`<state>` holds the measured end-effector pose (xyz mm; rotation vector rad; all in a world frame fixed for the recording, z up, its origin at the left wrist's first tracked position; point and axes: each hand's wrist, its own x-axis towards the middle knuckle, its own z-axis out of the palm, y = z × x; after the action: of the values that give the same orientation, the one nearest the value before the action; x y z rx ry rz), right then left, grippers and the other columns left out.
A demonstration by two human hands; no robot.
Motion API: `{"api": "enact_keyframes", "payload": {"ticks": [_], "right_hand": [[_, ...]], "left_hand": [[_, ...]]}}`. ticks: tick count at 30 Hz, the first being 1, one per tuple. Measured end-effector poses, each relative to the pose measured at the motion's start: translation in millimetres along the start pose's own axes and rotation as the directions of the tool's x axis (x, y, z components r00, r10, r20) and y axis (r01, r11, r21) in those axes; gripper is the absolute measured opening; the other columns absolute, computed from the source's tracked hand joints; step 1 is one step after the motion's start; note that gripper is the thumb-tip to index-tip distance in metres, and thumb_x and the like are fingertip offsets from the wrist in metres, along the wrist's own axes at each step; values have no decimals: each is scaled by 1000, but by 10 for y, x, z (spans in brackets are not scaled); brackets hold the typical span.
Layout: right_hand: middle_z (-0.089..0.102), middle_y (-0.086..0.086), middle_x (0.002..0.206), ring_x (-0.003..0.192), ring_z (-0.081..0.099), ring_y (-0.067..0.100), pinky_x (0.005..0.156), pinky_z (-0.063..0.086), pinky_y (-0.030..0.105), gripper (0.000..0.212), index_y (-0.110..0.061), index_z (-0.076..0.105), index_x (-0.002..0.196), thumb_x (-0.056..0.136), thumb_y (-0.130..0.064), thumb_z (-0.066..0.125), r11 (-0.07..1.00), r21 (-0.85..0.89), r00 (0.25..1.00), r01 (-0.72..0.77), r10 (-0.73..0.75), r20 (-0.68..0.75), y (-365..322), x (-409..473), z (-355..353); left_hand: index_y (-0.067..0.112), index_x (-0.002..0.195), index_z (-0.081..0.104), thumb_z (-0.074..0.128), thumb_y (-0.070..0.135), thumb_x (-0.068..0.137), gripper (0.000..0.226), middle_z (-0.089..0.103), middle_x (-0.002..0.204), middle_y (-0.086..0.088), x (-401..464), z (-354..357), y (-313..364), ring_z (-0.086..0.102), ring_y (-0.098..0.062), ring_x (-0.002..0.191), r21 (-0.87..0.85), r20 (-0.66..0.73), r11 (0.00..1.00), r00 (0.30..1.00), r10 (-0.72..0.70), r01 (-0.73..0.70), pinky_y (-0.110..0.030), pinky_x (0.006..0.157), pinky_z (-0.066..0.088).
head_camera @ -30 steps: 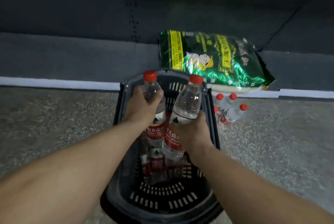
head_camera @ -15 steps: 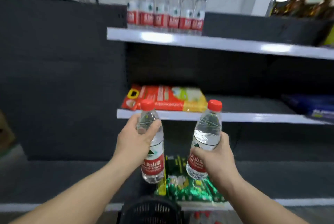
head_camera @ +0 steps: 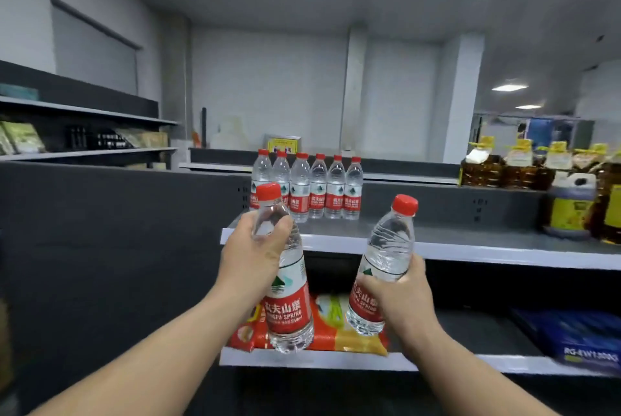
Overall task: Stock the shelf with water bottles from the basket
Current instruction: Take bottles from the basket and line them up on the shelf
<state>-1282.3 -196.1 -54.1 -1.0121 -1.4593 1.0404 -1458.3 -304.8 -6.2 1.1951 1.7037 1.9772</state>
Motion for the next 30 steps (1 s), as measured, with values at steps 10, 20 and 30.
{"api": "enact_keyframes", "payload": {"ticks": [10,20,30], "right_hand": [[65,-4,99,97,65,21,90,55,47,60,-30,44,113,70,-11,82,991,29,990,131,-129,-61,-724,561,219],[65,-5,103,101,65,23,96,53,51,65,-31,46,114,66,-16,87,984,-17,984,176,-175,7,-686,1595,468],[66,2,107,95,66,23,90,56,43,65,-34,47,113,62,-26,86,981,-151,990,120,-107,94,-144,3181,743]], "left_hand": [[29,116,56,65,58,77,49,69,109,4,706,-66,558,66,-16,101,33,25,990,990,139,-140,-41,86,53],[27,119,51,63,55,81,49,64,109,6,1530,499,476,62,-17,102,65,-29,980,981,190,-188,-44,91,51],[28,136,44,64,64,72,76,57,133,-1,2659,1617,-172,55,-24,120,191,-56,973,988,141,-128,-47,99,47]]}}
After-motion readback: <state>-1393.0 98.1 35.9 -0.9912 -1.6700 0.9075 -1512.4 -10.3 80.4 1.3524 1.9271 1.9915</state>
